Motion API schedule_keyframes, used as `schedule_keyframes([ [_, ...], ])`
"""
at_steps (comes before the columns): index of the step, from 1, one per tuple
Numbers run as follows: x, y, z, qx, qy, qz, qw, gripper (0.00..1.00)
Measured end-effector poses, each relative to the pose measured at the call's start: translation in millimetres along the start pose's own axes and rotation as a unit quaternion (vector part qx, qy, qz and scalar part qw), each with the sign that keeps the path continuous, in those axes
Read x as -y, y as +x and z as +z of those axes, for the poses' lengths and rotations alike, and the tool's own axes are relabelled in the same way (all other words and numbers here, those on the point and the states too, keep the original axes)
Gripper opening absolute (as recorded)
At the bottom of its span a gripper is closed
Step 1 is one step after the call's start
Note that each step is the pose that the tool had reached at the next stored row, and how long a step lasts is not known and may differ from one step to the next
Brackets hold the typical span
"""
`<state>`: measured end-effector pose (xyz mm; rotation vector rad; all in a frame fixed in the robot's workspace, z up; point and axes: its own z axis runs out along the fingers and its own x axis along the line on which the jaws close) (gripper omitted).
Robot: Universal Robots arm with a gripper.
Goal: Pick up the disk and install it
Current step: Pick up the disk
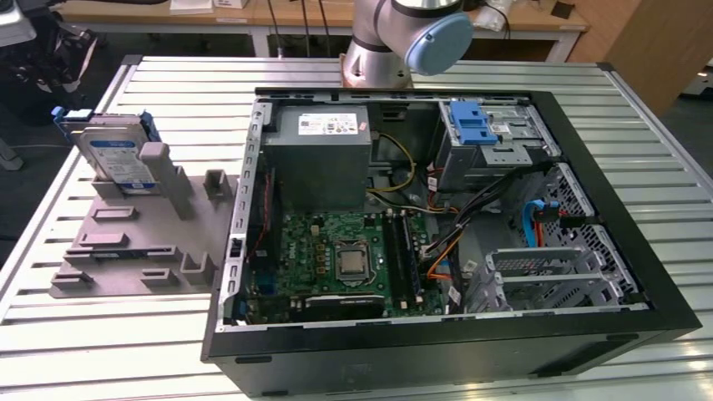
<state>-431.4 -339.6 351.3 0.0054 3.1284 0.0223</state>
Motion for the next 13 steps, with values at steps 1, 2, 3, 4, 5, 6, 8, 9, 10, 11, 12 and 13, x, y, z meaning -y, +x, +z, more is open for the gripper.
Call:
schedule_keyframes([
  [1, 0.0, 0.0, 0.0, 0.0, 0.0, -0.001, 1.0, 0.11],
  [2, 0.0, 0.0, 0.0, 0.0, 0.0, -0.001, 1.0, 0.11],
  [3, 0.0, 0.0, 0.0, 0.0, 0.0, -0.001, 1.0, 0.11],
  [4, 0.0, 0.0, 0.0, 0.0, 0.0, -0.001, 1.0, 0.11],
  [5, 0.0, 0.0, 0.0, 0.0, 0.0, -0.001, 1.0, 0.11],
  [6, 0.0, 0.0, 0.0, 0.0, 0.0, -0.001, 1.0, 0.11],
  [8, 0.0, 0.0, 0.0, 0.0, 0.0, -0.002, 1.0, 0.11],
  [9, 0.0, 0.0, 0.0, 0.0, 0.0, -0.002, 1.0, 0.11],
  [10, 0.0, 0.0, 0.0, 0.0, 0.0, -0.002, 1.0, 0.11],
  [11, 0.0, 0.0, 0.1, 0.0, 0.0, -0.002, 1.0, 0.11],
  [12, 0.0, 0.0, 0.0, 0.0, 0.0, -0.003, 1.0, 0.11],
  [13, 0.0, 0.0, 0.1, 0.0, -0.0001, -0.004, 1.0, 0.11],
])
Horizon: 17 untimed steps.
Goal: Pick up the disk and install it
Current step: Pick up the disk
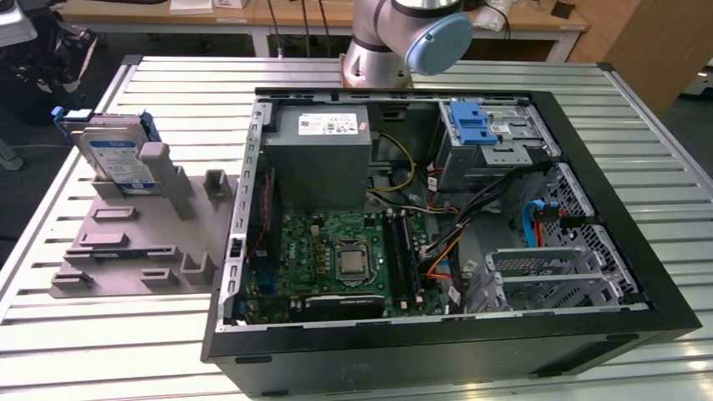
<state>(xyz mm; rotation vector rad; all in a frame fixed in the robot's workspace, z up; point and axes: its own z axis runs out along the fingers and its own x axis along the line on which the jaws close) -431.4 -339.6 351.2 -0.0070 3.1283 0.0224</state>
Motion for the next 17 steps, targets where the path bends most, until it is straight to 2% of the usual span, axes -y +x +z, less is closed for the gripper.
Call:
schedule_keyframes([
  [17, 0.0, 0.0, 0.0, -0.0004, -0.0003, -0.022, 0.9998, 0.11],
])
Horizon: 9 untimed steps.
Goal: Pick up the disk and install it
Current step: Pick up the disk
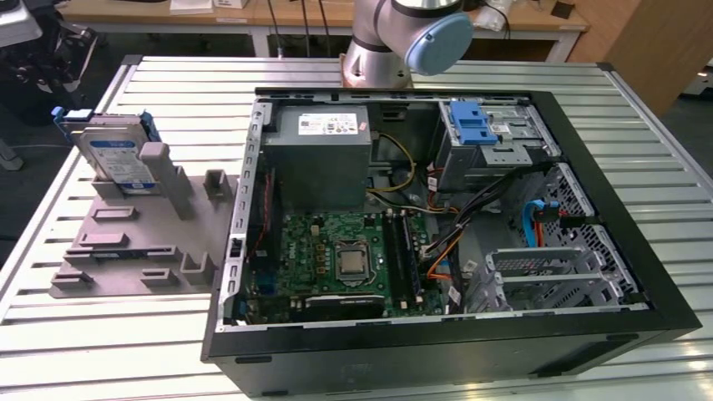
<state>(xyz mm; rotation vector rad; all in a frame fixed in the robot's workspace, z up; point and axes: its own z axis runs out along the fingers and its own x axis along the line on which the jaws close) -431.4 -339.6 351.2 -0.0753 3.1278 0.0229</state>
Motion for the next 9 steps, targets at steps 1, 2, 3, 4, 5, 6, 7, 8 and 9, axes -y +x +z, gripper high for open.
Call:
schedule_keyframes([
  [1, 0.0, 0.0, 0.0, 0.0, 0.0, -0.001, 1.0, 0.11],
  [2, 0.0, 0.0, 0.0, 0.0, 0.0, -0.002, 1.0, 0.11],
  [3, 0.0, 0.0, 0.0, 0.0, 0.0, -0.003, 1.0, 0.11],
  [4, 0.0, 0.0, 0.0, 0.0, -0.0001, -0.004, 1.0, 0.11],
  [5, 0.0, 0.0, 0.0, 0.0, -0.0001, -0.005, 1.0, 0.11],
  [6, 0.0, 0.0, 0.0, 0.0, -0.0001, -0.006, 1.0, 0.11],
  [7, 0.0, 0.0, 0.0, -0.0001, -0.0001, -0.007, 1.0, 0.11],
  [8, 0.0, 0.0, 0.0, -0.0001, -0.0001, -0.007, 1.0, 0.11],
  [9, 0.0, 0.0, 0.0, -0.0001, -0.0001, -0.008, 1.0, 0.11],
])
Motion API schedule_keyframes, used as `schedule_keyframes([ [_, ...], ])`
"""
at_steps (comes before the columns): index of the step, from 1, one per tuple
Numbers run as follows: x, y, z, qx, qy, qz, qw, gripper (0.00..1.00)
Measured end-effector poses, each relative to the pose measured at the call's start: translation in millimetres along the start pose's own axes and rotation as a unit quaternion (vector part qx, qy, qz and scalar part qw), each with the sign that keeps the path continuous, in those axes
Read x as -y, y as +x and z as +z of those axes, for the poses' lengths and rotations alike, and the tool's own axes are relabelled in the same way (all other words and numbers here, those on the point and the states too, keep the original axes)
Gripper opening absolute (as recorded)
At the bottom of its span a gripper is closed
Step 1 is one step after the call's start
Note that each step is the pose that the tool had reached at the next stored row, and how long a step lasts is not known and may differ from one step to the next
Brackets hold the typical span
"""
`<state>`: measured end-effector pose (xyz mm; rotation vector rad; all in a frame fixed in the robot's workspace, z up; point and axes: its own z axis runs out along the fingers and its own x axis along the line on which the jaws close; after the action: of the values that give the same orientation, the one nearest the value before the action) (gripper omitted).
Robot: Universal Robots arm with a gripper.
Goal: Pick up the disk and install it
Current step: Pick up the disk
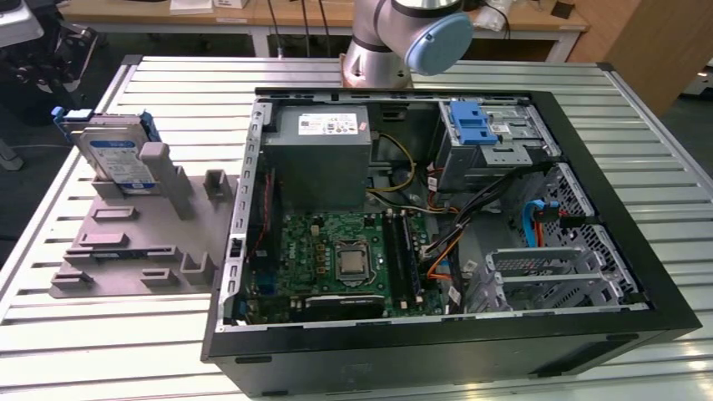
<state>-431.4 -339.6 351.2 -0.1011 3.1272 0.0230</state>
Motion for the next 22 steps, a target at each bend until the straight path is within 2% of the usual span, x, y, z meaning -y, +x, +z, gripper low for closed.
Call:
schedule_keyframes([
  [22, 0.0, 0.0, 0.0, -0.0002, -0.0002, -0.016, 0.9999, 0.11],
])
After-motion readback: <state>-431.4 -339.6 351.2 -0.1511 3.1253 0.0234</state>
